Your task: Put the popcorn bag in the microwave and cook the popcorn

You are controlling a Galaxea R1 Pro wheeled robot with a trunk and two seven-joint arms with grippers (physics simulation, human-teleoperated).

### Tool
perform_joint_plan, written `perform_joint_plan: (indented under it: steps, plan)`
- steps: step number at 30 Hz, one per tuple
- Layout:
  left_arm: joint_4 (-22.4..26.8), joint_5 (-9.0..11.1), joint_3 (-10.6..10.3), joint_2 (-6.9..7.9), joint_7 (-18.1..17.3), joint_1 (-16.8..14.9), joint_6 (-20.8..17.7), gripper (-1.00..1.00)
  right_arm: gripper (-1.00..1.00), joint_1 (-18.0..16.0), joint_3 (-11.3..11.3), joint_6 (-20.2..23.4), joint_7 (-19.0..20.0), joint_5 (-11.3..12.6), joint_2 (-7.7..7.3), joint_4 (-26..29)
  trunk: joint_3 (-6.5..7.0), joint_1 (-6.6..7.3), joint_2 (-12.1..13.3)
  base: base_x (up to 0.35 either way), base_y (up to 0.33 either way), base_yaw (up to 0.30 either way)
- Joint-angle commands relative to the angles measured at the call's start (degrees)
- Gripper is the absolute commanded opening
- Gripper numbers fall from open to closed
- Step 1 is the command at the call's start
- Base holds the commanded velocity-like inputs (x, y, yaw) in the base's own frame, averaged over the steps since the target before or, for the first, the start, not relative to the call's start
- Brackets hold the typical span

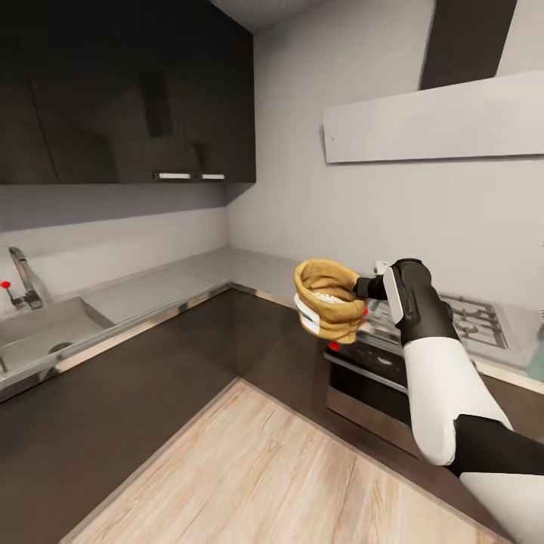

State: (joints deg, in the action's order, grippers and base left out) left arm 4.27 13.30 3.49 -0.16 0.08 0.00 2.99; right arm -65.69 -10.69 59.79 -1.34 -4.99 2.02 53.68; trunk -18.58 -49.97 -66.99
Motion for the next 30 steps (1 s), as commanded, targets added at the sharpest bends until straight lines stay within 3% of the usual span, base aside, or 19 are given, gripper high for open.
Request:
perform_joint_plan:
  steps: [1, 8, 11, 18, 21, 26, 30]
  plan:
    - [0.04, 0.06, 0.35, -0.01, 0.01, 0.0, 0.09, 1.0, -1.0, -0.05, -0.19, 0.21, 0.2, -0.38, 0.09, -0.01, -0.06, 0.03, -0.05, -0.337, 0.0, 0.0]
    - [0.12, -0.02, 0.37, -0.01, 0.01, 0.0, 0.1, 1.0, -1.0, -0.05, -0.21, 0.21, 0.07, -0.32, -0.04, -3.32, -0.06, 0.03, -0.05, -0.239, 0.0, -0.114]
    - [0.2, -0.03, 0.38, -0.01, 0.01, -0.01, 0.1, 1.0, -1.0, 0.21, -0.21, 0.21, 0.03, -0.29, -0.86, -3.55, -0.06, 0.03, -0.05, -0.013, 0.0, -0.276]
    - [0.21, -0.03, 0.35, -0.01, 0.01, 0.0, 0.11, 1.0, -1.0, 5.08, -0.21, 0.21, 0.24, -0.8, -1.46, -3.52, -0.06, 0.03, -0.05, -0.001, 0.0, -0.282]
    - [0.21, -0.03, 0.36, -0.01, 0.01, 0.0, 0.1, 1.0, -1.0, 5.68, -0.28, 0.21, 0.35, -0.56, -1.51, -3.5, -0.06, 0.03, -0.05, 0.0, 0.0, -0.282]
    - [0.21, -0.07, 0.29, -0.01, 0.01, 0.0, 0.12, 1.0, -1.0, 9.06, -0.45, 0.21, 0.36, -0.61, -2.9, -3.43, 0.05, 0.03, -0.05, 0.0, 0.0, -0.282]
    - [0.21, -0.04, 0.3, -0.01, 0.01, 0.0, 0.11, 1.0, -1.0, 9.69, -0.59, 0.21, 0.49, -0.5, -3.28, -3.49, 0.19, 0.03, -0.05, 0.0, 0.0, -0.282]
